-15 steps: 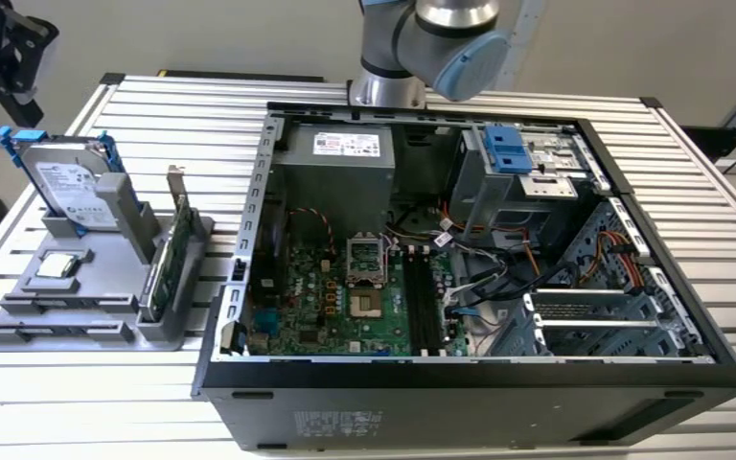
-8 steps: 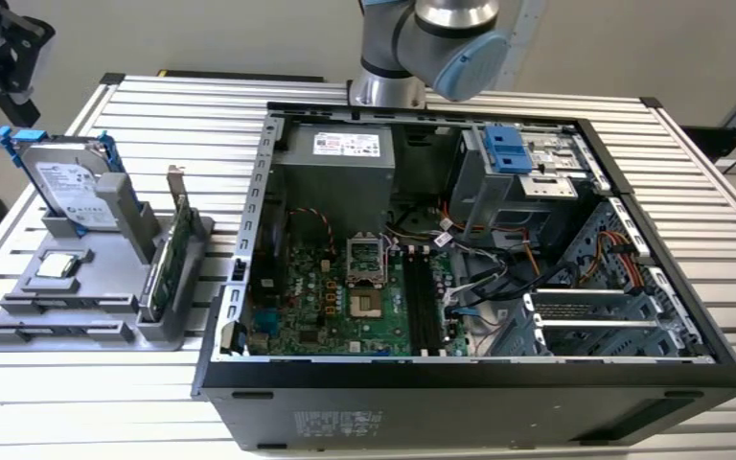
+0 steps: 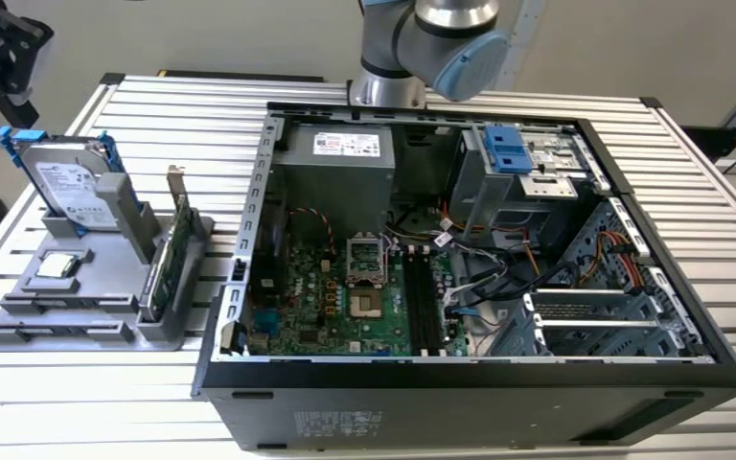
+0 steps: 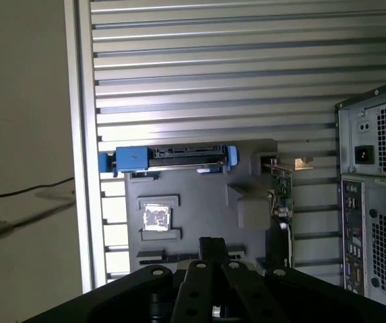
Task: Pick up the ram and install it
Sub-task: 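Reach for the ram, then pick up the ram and move it above insertion slot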
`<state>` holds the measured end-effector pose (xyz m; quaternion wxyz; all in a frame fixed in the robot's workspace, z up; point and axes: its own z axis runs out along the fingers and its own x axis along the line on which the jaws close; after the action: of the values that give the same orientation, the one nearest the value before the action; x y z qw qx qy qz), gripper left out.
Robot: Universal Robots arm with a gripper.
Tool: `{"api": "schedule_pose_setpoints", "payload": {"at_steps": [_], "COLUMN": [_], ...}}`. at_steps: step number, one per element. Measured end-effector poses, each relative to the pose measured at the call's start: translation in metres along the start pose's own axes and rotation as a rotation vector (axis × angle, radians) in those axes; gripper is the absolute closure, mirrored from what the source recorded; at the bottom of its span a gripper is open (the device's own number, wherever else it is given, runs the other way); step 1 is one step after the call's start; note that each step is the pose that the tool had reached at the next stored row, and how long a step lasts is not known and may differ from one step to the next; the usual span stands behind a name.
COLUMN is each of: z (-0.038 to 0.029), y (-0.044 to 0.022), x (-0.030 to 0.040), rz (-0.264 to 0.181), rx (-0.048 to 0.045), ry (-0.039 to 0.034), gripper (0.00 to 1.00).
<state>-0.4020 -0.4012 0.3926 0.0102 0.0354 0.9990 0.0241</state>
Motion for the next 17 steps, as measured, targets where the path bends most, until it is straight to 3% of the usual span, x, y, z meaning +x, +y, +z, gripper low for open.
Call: {"api": "schedule_pose_setpoints", "payload": {"at_steps": [17], "z": [-0.0003], "y": [-0.0095], "x": [-0.0001], "rz": [0.0], "rx": [-0.0001], "ry": [0.0], "gripper": [1.0]}}
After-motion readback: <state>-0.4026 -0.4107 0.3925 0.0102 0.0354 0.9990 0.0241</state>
